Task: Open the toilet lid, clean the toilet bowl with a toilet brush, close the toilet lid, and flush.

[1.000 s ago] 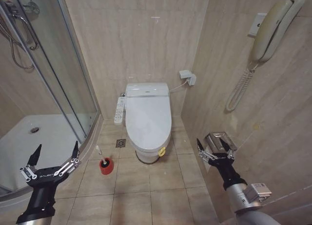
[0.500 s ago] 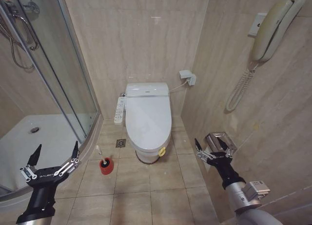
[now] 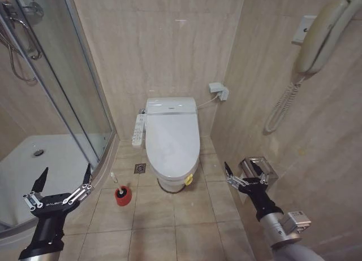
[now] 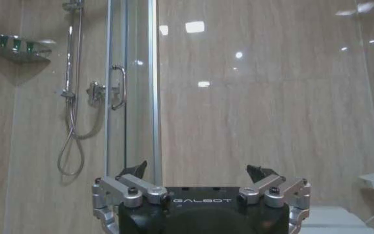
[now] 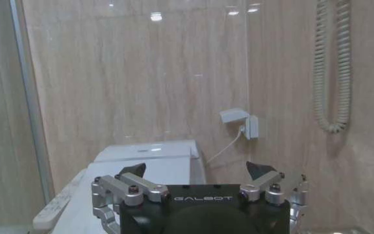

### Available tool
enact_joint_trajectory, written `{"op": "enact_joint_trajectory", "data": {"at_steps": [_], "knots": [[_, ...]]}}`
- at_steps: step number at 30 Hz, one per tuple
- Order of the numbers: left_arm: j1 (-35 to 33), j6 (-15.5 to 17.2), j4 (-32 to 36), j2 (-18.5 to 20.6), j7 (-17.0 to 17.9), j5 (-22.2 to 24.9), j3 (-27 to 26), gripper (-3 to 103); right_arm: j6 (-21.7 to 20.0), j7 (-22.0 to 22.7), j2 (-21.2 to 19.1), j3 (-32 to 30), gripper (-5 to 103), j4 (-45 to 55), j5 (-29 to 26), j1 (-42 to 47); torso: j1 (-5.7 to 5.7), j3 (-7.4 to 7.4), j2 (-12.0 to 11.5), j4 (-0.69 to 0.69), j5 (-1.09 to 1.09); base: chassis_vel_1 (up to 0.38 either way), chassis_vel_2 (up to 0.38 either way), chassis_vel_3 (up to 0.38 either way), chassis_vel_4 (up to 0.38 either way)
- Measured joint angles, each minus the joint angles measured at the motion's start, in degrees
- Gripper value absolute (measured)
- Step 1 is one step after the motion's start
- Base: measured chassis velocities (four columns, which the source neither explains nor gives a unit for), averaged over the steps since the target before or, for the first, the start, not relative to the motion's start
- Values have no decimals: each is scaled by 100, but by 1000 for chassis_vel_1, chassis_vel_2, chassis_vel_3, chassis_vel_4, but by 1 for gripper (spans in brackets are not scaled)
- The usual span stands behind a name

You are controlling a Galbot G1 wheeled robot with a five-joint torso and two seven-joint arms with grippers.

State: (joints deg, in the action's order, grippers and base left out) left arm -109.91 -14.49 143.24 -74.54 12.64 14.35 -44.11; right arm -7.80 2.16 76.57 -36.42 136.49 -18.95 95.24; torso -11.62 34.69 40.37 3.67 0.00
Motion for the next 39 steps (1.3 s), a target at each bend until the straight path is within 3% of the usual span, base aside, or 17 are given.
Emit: {"op": "enact_joint_trajectory", "data": {"at_steps": [29, 39], "knots": [[0, 0, 0, 0, 0, 0, 0, 100, 16, -21, -18, 73, 100, -200, -24, -79, -2, 1, -1, -2, 1, -129, 120, 128, -130], [0, 0, 0, 0, 1, 0, 0, 100, 555, -478, 60, 108, 100, -614, 293, 861, -4, 1, -1, 0, 0, -95, 106, 103, -102]]}}
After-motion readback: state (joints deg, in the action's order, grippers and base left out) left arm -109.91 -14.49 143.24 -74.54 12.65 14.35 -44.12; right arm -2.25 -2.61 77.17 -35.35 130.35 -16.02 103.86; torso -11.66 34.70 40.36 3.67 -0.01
